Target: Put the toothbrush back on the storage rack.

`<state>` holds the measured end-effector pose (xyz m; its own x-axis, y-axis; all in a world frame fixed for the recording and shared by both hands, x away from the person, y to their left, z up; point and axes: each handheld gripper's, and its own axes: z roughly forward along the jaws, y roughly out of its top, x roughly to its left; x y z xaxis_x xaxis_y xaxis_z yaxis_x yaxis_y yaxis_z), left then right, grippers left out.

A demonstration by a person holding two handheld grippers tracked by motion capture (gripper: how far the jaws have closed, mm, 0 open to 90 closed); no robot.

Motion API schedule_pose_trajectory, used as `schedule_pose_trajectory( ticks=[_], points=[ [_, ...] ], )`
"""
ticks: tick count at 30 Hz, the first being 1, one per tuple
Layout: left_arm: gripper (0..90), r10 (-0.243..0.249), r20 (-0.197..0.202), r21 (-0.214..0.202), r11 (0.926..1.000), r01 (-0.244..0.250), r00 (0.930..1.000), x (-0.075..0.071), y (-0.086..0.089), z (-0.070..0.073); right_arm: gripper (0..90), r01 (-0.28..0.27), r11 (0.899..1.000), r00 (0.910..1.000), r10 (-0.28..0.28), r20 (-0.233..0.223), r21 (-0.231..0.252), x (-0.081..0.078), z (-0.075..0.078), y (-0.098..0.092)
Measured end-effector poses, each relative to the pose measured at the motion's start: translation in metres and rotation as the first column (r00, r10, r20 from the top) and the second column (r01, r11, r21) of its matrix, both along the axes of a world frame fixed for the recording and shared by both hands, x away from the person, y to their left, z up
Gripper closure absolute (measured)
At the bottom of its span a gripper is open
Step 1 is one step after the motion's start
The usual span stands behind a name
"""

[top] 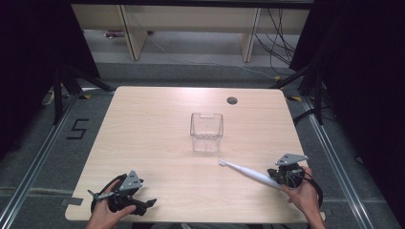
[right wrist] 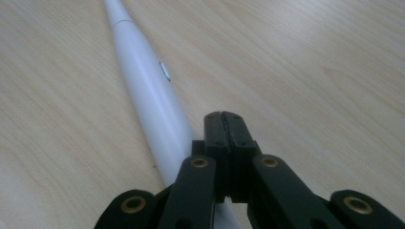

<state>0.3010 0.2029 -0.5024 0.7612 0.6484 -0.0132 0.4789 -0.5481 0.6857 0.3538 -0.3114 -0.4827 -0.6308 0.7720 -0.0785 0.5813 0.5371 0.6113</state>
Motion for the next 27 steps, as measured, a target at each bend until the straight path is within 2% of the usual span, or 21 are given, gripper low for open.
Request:
schedule_pose_trajectory(
  ticks=[2,3,4,5,8,10,11,12,13,14,15,16,17,20,23,24,25,27],
  points=[
    [15.6,-0.001,0.000,0.003,1.0000,0.001,1.0000,0.000,0.000,0.000,90.0,-0.017,1.000,0.9998,0.017,0.007,-0.008,0.000,0.000,0.000],
    [15.6,-0.002,0.000,0.004,1.0000,0.002,1.0000,0.000,0.000,0.000,90.0,0.002,1.000,0.9998,-0.002,-0.021,-0.002,-0.005,0.001,0.003],
    [15.6,-0.001,0.000,0.004,1.0000,0.001,1.0000,0.000,0.000,0.000,90.0,0.002,1.000,0.9998,-0.002,-0.021,-0.002,-0.005,0.001,0.003],
    [15.6,-0.001,0.000,0.004,1.0000,0.001,1.0000,0.000,0.000,0.000,90.0,-0.021,1.000,0.9998,0.021,-0.007,-0.009,-0.005,0.001,0.004],
    [15.6,-0.001,0.001,0.004,1.0000,0.001,1.0000,0.000,0.000,0.000,89.8,-0.006,1.000,0.9998,0.006,-0.018,0.007,-0.008,0.000,0.006],
    [15.6,-0.001,0.000,0.003,1.0000,0.001,1.0000,0.000,0.000,0.000,89.8,-0.012,1.000,0.9993,0.011,-0.037,-0.016,-0.011,0.001,0.006],
    [15.6,-0.001,0.000,0.003,1.0000,0.001,1.0000,0.000,0.000,0.000,89.8,-0.020,1.000,0.9998,0.020,-0.008,-0.016,-0.010,-0.001,0.006],
    [15.6,-0.001,0.000,0.003,1.0000,0.001,1.0000,0.000,0.000,0.000,89.8,-0.015,1.000,0.9989,0.014,-0.044,-0.016,-0.014,0.000,0.007],
    [15.6,-0.001,0.000,0.003,1.0000,0.001,1.0000,0.000,0.000,0.000,89.8,-0.015,1.000,0.9989,0.014,-0.044,-0.016,-0.014,0.000,0.007],
    [15.6,-0.001,0.001,0.003,1.0000,0.001,1.0000,0.000,0.000,0.000,89.8,-0.041,0.999,0.9991,0.040,-0.012,-0.032,-0.015,0.000,0.005],
    [15.6,-0.001,0.001,0.003,1.0000,0.001,1.0000,0.000,0.000,0.000,89.8,-0.041,0.999,0.9991,0.040,-0.012,-0.032,-0.015,0.000,0.005],
    [15.6,0.000,0.001,0.002,1.0000,0.000,1.0000,0.000,0.000,0.000,89.8,-0.047,0.998,0.9987,0.046,-0.019,-0.038,-0.016,0.001,0.005],
    [15.6,0.000,0.001,0.003,1.0000,0.000,1.0000,0.000,0.000,0.000,89.6,-0.018,1.000,0.9988,0.017,-0.046,-0.015,-0.021,0.001,0.008],
    [15.6,0.000,0.001,0.003,1.0000,0.000,1.0000,0.000,0.000,0.000,89.5,-0.032,0.999,0.9990,0.031,-0.034,-0.030,-0.024,0.000,0.010],
    [15.6,0.000,0.001,0.002,1.0000,0.000,1.0000,0.000,0.000,0.000,89.5,-0.057,0.997,0.9962,0.053,-0.069,-0.044,-0.032,0.003,0.014],
    [15.6,0.000,0.001,0.002,1.0000,0.000,1.0000,0.000,0.000,0.000,89.5,-0.057,0.997,0.9962,0.053,-0.069,-0.044,-0.032,0.003,0.014],
    [15.6,-0.002,0.001,0.005,1.0000,0.002,1.0000,0.000,0.000,0.000,89.5,-0.067,0.997,0.9967,0.065,-0.049,-0.049,-0.033,0.001,0.015],
    [15.6,0.000,0.001,0.004,1.0000,0.000,1.0000,0.000,0.000,0.000,89.5,-0.060,0.997,0.9957,0.057,-0.074,-0.040,-0.041,0.000,0.019]
  ],
)
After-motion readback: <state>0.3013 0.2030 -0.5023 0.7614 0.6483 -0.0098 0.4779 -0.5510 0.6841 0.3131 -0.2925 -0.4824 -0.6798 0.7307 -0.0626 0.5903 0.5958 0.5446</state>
